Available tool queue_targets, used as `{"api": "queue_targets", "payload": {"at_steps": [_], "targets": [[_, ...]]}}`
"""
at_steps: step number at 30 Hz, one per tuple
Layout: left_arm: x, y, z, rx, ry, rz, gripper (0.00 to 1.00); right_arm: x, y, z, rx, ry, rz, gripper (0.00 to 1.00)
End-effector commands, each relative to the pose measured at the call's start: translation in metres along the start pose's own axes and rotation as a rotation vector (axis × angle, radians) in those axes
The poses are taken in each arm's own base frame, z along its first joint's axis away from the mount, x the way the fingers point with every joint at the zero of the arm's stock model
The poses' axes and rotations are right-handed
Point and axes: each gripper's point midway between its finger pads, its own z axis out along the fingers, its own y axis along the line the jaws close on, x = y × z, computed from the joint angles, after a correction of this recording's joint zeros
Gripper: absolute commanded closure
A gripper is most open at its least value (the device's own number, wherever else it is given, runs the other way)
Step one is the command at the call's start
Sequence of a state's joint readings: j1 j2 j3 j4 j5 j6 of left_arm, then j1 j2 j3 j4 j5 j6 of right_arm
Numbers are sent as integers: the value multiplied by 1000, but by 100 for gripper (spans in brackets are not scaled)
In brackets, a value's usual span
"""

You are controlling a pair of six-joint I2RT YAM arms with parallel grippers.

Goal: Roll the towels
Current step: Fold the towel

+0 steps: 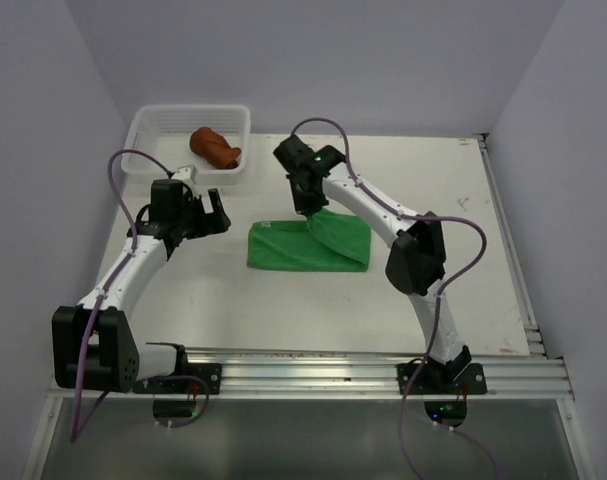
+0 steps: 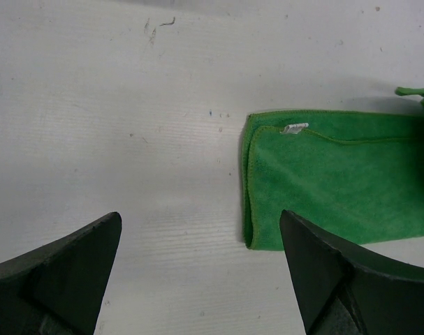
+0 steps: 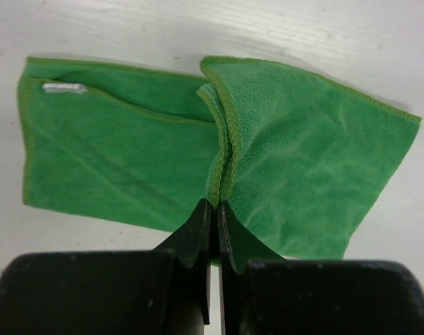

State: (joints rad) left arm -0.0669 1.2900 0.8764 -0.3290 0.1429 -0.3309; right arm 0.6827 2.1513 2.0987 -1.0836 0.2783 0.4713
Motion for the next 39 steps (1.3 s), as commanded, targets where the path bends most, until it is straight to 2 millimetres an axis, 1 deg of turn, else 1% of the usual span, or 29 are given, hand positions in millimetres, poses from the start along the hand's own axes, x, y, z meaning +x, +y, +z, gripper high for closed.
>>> {"api": "queue_targets", "payload": {"at_steps": [1, 2, 3, 7, 9, 12, 15, 19, 21, 27, 31, 33, 34, 35, 39], "targets": [[-12, -9, -6, 34, -50, 1, 0, -6, 32, -24, -73, 10, -10, 100], [-12, -9, -6, 34, -50, 1, 0, -2, 43, -19, -95, 29, -15, 100], [-12, -9, -6, 36, -48, 1, 0, -6, 50, -23, -112, 17, -10, 100], [-12, -11, -7, 43, -49, 0, 0, -8, 65, -27, -166, 12, 8, 100], [-12, -12, -7, 48, -50, 1, 0, -10, 79, -35, -234, -5, 10, 100], [-12, -13, -7, 56, -49, 0, 0, -13, 94, -44, -291, -39, 13, 100], [-11, -14, -7, 60, -46, 0, 0, -10, 103, -45, -326, -25, 27, 100], [-11, -14, -7, 62, -44, 0, 0, -2, 113, -36, -328, 2, 31, 100], [-11, -14, -7, 64, -45, -1, 0, 0, 121, -35, -344, -2, 28, 100], [-11, -15, -7, 69, -45, -1, 0, -1, 136, -42, -379, -17, 38, 100], [-10, -15, -6, 70, -42, -3, 0, 3, 143, -36, -398, 2, 41, 100], [-10, -15, -6, 70, -43, -3, 1, 4, 146, -28, -398, 9, 46, 100], [-9, -15, -6, 69, -40, -3, 0, 7, 150, -27, -416, 22, 45, 100], [-9, -15, -6, 69, -40, -3, 0, 6, 154, -25, -432, 17, 50, 100], [-8, -15, -6, 73, -38, -3, 0, 15, 163, -9, -449, 49, 60, 100]]}}
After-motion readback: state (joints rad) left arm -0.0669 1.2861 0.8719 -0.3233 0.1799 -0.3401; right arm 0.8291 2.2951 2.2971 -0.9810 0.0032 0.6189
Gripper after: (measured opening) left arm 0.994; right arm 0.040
